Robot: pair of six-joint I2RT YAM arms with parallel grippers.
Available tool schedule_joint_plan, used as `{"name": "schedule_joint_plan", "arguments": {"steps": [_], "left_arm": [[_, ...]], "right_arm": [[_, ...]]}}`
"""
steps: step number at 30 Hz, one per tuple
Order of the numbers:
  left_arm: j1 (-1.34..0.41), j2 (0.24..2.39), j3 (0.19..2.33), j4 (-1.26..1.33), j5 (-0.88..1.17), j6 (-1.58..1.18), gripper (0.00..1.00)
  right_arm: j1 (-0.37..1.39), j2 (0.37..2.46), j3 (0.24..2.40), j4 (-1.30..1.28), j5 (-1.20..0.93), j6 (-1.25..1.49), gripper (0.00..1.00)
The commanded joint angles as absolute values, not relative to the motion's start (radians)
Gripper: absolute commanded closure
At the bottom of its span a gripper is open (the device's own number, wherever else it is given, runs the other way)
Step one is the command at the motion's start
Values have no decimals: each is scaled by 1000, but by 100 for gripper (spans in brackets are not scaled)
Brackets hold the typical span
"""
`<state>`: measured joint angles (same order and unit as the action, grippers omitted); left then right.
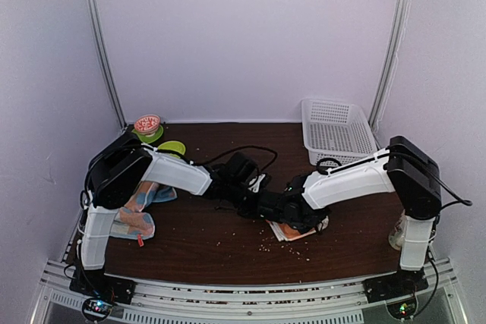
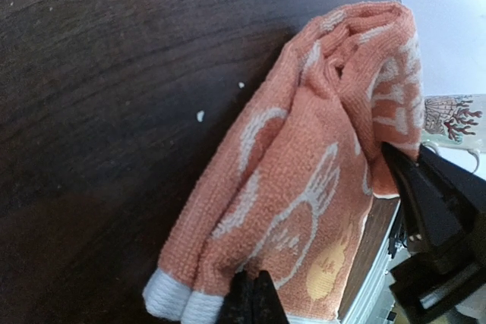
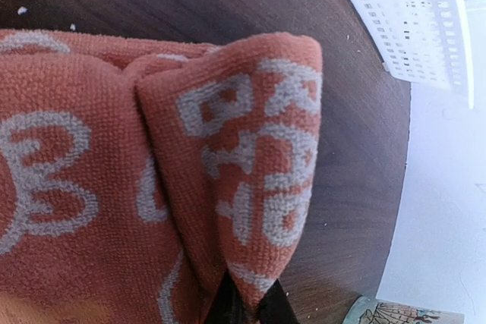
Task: Roll the towels
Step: Roll the towel at the center of the board.
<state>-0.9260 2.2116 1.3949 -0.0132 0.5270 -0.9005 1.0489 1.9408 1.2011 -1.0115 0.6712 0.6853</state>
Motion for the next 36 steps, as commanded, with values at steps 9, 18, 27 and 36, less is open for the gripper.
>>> {"name": "schedule_joint_plan", "arguments": {"steps": [9,18,27,36], "left_arm": [[-923,2192,1319,-30,528,-912,100],[-923,2198,1316,-22,531,-919,100],[-923,2201,1315,-23,531,-919,100],[-923,2200,1318,-26,534,-919,100]], "right_arm": [[1055,1926,1158,-882,583,642,80],[1050,1852,1104,-783,496,620,66],[1040,1798,1085,-730,429,610,58],[1033,1753,1074,-704,392,618,50]]}}
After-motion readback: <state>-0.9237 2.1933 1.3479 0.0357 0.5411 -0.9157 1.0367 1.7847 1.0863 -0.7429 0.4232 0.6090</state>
